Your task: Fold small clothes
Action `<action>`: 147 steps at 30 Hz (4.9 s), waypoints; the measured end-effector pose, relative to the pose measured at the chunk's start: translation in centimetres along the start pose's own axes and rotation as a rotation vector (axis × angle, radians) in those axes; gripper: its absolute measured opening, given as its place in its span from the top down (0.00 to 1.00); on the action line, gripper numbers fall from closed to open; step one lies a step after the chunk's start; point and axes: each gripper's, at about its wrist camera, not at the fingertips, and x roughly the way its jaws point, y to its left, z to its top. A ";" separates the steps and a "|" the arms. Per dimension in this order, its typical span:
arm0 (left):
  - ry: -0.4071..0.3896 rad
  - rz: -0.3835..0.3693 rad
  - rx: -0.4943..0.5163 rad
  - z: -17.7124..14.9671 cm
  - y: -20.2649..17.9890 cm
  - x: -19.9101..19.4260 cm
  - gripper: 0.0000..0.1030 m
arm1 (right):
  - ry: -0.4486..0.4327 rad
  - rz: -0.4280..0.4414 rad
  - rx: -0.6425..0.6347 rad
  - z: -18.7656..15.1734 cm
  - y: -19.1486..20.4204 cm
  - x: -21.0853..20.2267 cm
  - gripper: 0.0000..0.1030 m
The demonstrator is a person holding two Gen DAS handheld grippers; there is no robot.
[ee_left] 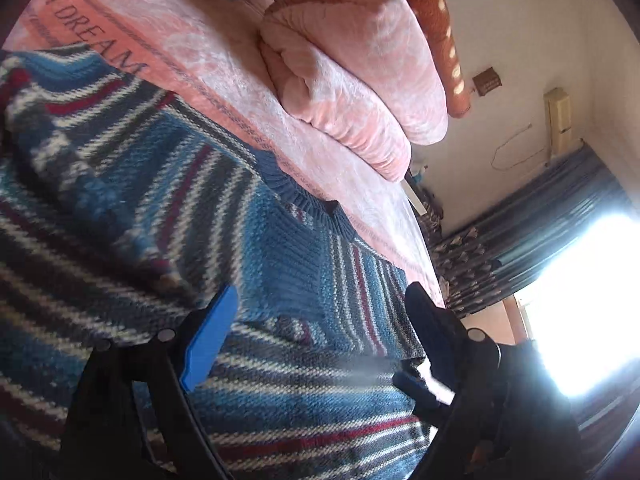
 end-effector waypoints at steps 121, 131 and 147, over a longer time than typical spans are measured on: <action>0.333 0.133 -0.177 -1.4 8.3 -19.1 0.12 | 0.029 -0.334 0.073 6.6 -6.7 -10.0 0.74; 0.249 0.014 -0.479 -9.5 8.5 -32.6 0.06 | 0.096 -0.253 0.151 -9.4 -5.2 -21.3 0.54; 0.582 0.111 -0.515 -17.8 7.9 -23.8 0.05 | 0.137 -0.216 0.295 -21.4 -8.4 -24.4 0.47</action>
